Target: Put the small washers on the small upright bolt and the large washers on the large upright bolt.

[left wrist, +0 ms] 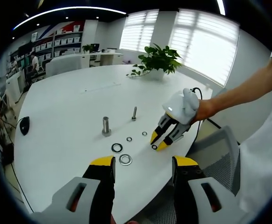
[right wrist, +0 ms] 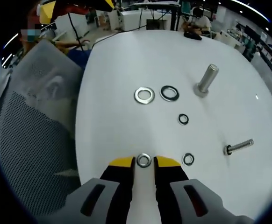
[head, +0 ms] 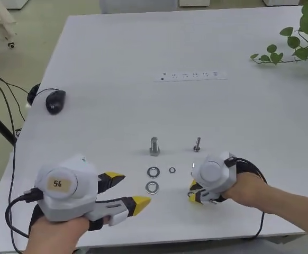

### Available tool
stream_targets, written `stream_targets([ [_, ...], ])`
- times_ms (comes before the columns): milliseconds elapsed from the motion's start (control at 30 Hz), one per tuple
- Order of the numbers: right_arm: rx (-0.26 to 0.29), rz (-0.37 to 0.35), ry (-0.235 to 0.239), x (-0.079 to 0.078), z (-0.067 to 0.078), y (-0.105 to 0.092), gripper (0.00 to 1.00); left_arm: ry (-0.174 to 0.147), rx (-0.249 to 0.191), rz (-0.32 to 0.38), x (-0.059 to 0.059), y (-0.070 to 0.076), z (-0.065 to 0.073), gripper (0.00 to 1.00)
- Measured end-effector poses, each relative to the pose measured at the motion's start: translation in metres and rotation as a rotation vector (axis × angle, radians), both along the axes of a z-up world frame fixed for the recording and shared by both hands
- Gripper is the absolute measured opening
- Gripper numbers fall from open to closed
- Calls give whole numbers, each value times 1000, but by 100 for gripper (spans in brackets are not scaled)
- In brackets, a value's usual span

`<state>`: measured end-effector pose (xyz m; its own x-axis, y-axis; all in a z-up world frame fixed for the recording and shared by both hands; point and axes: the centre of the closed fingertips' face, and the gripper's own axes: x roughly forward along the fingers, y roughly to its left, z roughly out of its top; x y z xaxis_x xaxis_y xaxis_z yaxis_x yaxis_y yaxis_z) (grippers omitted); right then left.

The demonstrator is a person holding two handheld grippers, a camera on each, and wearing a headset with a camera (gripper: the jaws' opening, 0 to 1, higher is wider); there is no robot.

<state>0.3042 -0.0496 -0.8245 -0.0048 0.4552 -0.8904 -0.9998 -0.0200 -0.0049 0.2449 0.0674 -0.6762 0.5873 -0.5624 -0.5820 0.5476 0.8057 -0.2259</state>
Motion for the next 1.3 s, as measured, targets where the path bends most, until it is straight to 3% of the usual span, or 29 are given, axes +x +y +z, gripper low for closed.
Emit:
stream_targets([
  [367, 3, 49, -32, 1, 0, -1, 14, -5, 0, 23, 1, 6, 0, 47],
  [633, 53, -30, -1, 2, 2, -2, 13, -8, 1, 29, 3, 8, 1, 47],
  [933, 18, 7, -8, 3, 1, -14, 22, -4, 1, 33, 2, 8, 0, 47],
  [1300, -26, 122, -36, -2, 1, -9, 17, -5, -1, 28, 4, 2, 1, 47],
])
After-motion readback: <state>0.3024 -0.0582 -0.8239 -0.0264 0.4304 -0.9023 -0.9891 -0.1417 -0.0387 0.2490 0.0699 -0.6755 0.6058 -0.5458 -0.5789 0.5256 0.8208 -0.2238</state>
